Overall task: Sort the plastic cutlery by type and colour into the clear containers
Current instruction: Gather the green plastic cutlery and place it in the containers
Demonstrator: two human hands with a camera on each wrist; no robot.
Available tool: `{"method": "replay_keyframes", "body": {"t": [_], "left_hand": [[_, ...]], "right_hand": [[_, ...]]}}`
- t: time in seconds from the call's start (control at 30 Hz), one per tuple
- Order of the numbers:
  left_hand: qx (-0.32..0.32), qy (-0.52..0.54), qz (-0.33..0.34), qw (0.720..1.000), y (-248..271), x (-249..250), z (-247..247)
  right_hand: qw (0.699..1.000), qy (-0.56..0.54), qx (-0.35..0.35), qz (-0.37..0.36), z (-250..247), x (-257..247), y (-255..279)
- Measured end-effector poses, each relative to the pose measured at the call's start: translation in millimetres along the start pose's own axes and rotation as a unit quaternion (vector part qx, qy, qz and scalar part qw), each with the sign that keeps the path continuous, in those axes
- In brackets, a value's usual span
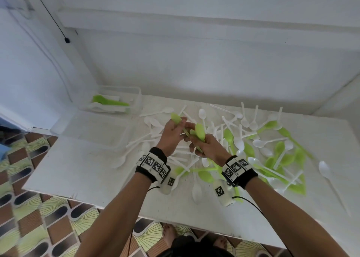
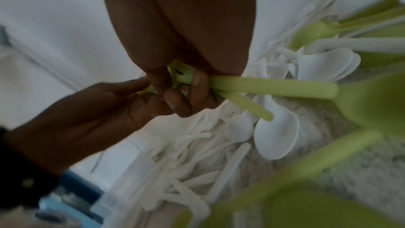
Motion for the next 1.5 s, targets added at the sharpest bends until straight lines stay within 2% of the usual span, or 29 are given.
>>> {"method": "replay_keyframes", "body": {"t": [0.07, 0.17, 0.27, 0.33, 0.4, 0.5, 0.6, 0.7, 0.8, 0.83, 0.9, 0.97, 1.03, 1.1, 1.2, 1.3, 1.4, 1.47, 1.5], "left_hand": [[0.016, 0.033, 0.017, 0.999, -1, -3, -1], [0.019, 0.034, 0.008, 0.999, -2, -7, -7], [0.017, -0.005, -0.021, 1.000, 4, -9, -13], [0.014, -0.052, -0.040, 0.998, 15, -7, -15], [0.011, -0.120, -0.055, 0.991, 29, -7, -17], [0.030, -0.236, -0.040, 0.970, 51, -7, -20], [0.049, -0.363, -0.018, 0.930, 77, -7, -14], [0.067, -0.490, 0.013, 0.869, 107, -15, 11], [0.039, -0.616, 0.032, 0.786, 125, -40, 50], [0.008, -0.637, 0.049, 0.769, 127, -51, 64], [-0.097, -0.666, 0.104, 0.732, 125, -74, 88], [-0.193, -0.711, 0.147, 0.660, 117, -93, 106], [-0.236, -0.738, 0.164, 0.610, 108, -103, 115], [-0.269, -0.740, 0.173, 0.592, 101, -109, 121], [-0.303, -0.743, 0.191, 0.566, 93, -110, 123], [-0.324, -0.737, 0.206, 0.557, 91, -107, 122], [-0.316, -0.721, 0.227, 0.573, 91, -95, 124], [-0.283, -0.701, 0.264, 0.599, 92, -79, 125], [-0.259, -0.692, 0.284, 0.611, 91, -71, 125]], "right_hand": [[0.993, 0.113, 0.027, 0.017, -4, 3, 0], [0.945, 0.322, 0.057, 0.028, -10, 10, 8], [0.892, 0.450, -0.008, 0.028, -4, 17, 16], [0.833, 0.548, -0.065, 0.030, 4, 25, 20], [0.785, 0.613, -0.089, 0.018, 9, 34, 21], [0.766, 0.636, -0.095, 0.000, 9, 38, 20], [0.758, 0.643, -0.105, -0.020, 3, 31, 19], [0.770, 0.629, -0.101, -0.014, -13, 19, 19], [0.821, 0.563, -0.089, 0.002, -37, 8, 21], [0.844, 0.528, -0.092, 0.010, -45, 5, 22], [0.879, 0.465, -0.096, 0.032, -60, 2, 27], [0.900, 0.426, -0.071, 0.061, -75, -2, 35], [0.917, 0.392, -0.017, 0.077, -94, -2, 45], [0.927, 0.366, 0.033, 0.074, -111, 1, 56], [0.944, 0.314, 0.064, 0.074, -125, 13, 69], [0.941, 0.320, 0.099, 0.052, -128, 25, 77], [0.936, 0.318, 0.141, 0.046, -126, 31, 81], [0.944, 0.290, 0.135, 0.078, -122, 34, 83], [0.957, 0.246, 0.116, 0.100, -118, 35, 85]]}}
Point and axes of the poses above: each hand's wrist, its own y-axis away from the middle knuckle, its own z-axis out of the palm, x = y × z, the point moved 4 cm from there along -y, towards the middle knuckle, and after that the axes turned 12 degrees about -x, right-handed, at the moved point
